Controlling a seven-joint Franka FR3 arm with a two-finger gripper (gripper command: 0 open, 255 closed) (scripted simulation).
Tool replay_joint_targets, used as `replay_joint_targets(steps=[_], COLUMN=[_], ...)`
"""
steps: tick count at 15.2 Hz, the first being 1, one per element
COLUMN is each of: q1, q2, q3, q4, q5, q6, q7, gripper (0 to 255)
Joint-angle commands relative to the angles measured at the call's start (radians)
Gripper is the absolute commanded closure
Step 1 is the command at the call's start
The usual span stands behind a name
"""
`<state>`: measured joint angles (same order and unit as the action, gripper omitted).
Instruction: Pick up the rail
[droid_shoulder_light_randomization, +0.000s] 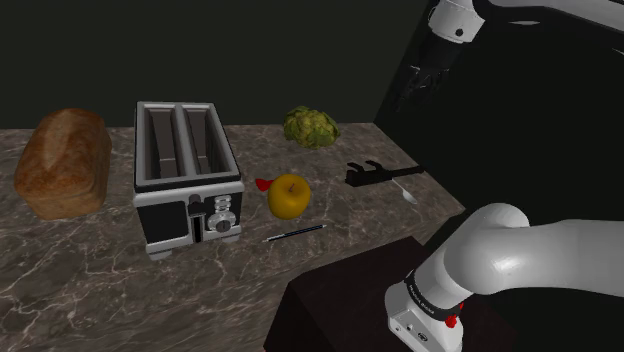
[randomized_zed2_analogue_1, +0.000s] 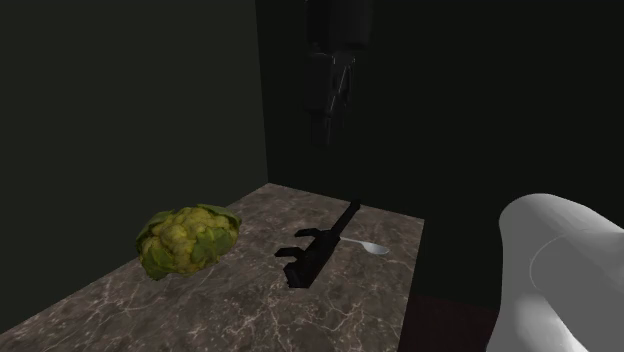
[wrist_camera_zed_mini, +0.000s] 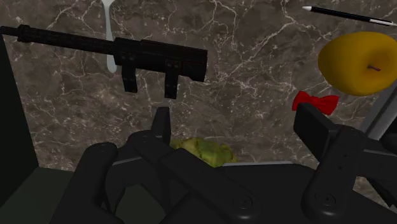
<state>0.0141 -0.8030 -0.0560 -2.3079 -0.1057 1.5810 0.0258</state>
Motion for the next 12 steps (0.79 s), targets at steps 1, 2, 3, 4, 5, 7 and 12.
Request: replay_joint_targets(steps=[1,2,3,4,5,7,12], q1=[0.0,-0.005,-0.011,-0.016,-0.022,-0.033,-0.061], q2=[0.0,0.013,0.028,0.043,0.06,0.097,0.209], q3=[0.0,-0.012,-0.023,-0.035,-0.047,-0.071,-0.132], q4=[0.0,-0.017,-0.033,-0.047,-0.061,-0.085,-0.127], q5=[0.0,-0.009,-0.018,-0.026,-0.035,-0.052,-0.092], q6=[0.0,0.024,0.049,0.073,0.098,0.148,0.276], q7=[0.0,-0.006,-0.013,-0.019,-0.025,-0.037,-0.065], gripper=[0,0,0,0,0,0,0])
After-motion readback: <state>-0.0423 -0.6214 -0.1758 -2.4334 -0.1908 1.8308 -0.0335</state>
